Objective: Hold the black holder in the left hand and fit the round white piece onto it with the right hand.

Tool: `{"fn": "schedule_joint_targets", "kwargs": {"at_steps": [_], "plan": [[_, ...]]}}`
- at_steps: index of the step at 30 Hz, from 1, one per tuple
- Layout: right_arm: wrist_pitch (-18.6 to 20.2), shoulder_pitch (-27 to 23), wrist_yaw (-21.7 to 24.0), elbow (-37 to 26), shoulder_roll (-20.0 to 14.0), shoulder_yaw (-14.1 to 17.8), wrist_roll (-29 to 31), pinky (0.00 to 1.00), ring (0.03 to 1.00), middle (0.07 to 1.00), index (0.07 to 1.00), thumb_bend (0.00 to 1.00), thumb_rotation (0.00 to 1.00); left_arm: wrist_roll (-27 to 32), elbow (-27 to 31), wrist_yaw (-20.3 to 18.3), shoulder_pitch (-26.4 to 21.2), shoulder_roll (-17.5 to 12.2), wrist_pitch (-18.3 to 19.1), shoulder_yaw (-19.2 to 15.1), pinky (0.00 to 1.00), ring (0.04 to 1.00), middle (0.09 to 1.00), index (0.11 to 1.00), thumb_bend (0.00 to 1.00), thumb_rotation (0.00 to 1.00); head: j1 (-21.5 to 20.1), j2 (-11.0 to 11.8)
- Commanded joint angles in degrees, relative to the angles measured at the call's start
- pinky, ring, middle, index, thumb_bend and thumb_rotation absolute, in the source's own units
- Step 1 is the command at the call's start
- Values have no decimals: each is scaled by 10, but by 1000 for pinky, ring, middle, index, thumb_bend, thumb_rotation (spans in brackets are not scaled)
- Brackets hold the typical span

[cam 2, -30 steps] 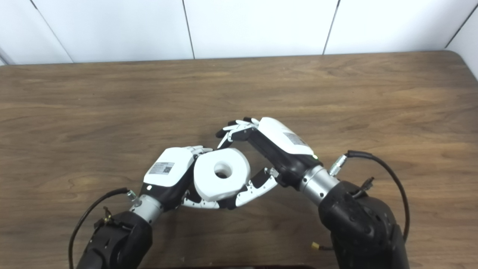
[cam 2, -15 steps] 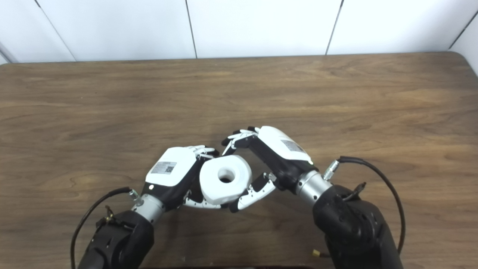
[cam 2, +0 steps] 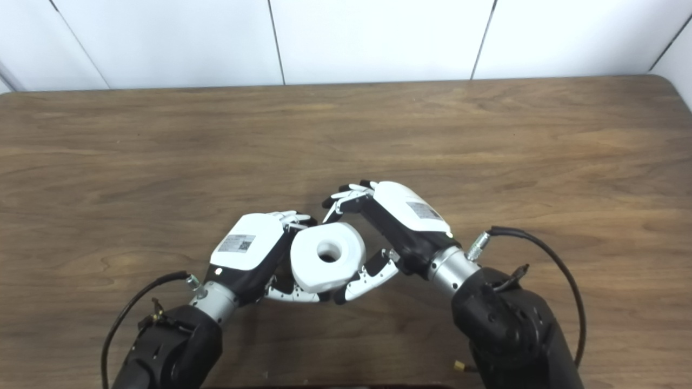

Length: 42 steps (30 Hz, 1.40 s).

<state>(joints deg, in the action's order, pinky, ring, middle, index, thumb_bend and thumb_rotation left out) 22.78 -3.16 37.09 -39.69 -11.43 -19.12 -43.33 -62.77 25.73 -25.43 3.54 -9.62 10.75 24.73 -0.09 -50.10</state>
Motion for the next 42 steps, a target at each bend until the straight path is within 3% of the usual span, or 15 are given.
{"fn": "schedule_joint_targets", "kwargs": {"at_steps": [1,26,35,36,38,42], "plan": [[-19,-7,-15,-5,-1,0,-2,1000,927,823,483,524,132,9,0,-23,15,-5,-1,4,854,880,833,490,515,57,0,-1],[-28,-10,-27,39,-4,-29,-6,1000,937,815,483,524,135,6,6,-31,13,-4,1,4,848,876,829,490,515,58,-9,-7],[-23,-22,-4,37,-21,-39,-23,1000,943,822,491,525,152,3,5,-30,12,-2,0,6,845,874,832,490,515,57,-8,-6],[-22,-23,-4,37,-22,-39,-23,1000,943,822,542,732,207,3,5,-29,12,-2,0,6,844,874,831,490,515,57,-8,-6],[-18,-24,0,37,-23,-38,-22,1000,946,826,589,924,270,3,4,-29,12,-2,-1,7,843,873,831,490,515,57,-7,-6],[-12,-23,6,35,-24,-35,-19,1000,957,842,645,998,316,2,4,-31,12,-1,1,7,850,876,832,490,514,57,-6,-5]]}}
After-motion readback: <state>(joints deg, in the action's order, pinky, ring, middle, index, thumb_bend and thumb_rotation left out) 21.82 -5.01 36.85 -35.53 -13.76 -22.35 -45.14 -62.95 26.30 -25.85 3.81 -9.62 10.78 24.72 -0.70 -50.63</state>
